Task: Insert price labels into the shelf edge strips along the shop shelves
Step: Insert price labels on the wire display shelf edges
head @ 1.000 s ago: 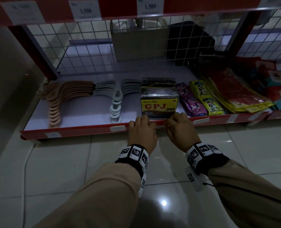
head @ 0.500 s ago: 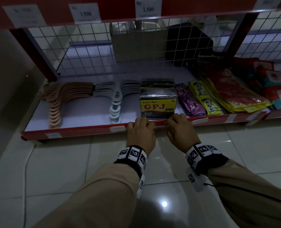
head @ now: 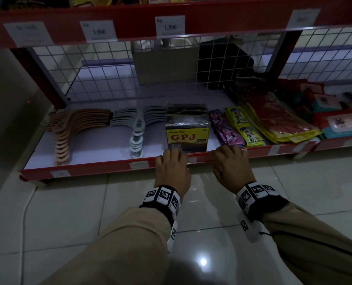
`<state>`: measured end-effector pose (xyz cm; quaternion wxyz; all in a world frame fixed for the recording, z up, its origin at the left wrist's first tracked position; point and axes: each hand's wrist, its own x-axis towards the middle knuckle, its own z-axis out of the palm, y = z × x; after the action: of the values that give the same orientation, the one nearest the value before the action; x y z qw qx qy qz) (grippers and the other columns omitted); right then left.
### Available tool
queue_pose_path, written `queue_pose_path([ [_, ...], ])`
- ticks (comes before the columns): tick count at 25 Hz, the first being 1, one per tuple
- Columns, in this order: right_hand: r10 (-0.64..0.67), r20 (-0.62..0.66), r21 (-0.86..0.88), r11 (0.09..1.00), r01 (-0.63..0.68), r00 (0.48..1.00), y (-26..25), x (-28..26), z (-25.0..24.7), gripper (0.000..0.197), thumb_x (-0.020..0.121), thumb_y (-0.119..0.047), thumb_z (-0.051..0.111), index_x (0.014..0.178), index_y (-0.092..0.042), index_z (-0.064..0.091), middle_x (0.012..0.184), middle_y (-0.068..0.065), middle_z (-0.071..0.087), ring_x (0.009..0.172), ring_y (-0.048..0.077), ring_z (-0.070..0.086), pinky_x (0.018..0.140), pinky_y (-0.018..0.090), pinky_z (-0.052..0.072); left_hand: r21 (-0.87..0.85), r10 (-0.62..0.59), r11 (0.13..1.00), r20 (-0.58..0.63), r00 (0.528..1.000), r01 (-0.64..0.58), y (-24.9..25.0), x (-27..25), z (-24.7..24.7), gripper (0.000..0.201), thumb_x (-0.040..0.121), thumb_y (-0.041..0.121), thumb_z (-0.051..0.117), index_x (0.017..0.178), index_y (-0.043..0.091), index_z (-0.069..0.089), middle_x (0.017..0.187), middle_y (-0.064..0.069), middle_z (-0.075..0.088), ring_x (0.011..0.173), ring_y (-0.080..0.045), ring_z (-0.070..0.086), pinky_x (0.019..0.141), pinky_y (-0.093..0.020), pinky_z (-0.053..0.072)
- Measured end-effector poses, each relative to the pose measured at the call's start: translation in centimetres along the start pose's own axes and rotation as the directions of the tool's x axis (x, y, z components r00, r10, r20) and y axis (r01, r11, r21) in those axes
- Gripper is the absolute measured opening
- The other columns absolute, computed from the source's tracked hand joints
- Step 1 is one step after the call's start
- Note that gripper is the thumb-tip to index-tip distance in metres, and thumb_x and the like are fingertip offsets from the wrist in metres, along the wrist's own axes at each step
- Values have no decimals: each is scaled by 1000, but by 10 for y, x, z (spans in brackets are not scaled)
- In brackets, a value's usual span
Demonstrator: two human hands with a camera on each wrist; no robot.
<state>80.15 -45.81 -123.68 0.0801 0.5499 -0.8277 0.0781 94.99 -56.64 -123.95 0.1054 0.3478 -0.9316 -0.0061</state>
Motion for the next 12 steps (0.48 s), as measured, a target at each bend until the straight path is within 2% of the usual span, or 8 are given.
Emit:
queue_pose_path([
  [3,29,-11,-80,996,-30,1000,15,-2,-6,37,67,-19,71,103,-12,65,104,12,64,93,37,54,75,43,41,-47,77,996,-15,997,-77,22,5,-4,41,87,33,52,126,23,46,124,-2,44,112,-25,40,89,-38,31],
  [7,112,-10,-187,976,-112,994,39,-9,-9,35,66,-20,69,100,-13,64,108,14,58,97,37,50,77,42,37,-60,201,978,25,979,-200,56,15,0,44,86,29,51,129,21,44,129,-2,43,115,-25,39,92,-38,32],
  [9,129,-30,-173,976,-132,991,51,-13,-8,37,64,-18,69,101,-12,63,111,14,57,100,37,49,79,43,37,-59,247,968,58,967,-243,67,19,5,49,85,28,52,132,20,40,132,-2,41,117,-26,37,93,-38,31],
  [12,68,-52,-52,996,-71,996,67,-18,-1,45,67,-9,66,112,-9,62,114,16,57,102,37,52,82,44,40,-46,256,966,118,959,-253,77,20,15,61,81,31,58,137,22,34,135,-4,35,121,-28,32,96,-39,30],
])
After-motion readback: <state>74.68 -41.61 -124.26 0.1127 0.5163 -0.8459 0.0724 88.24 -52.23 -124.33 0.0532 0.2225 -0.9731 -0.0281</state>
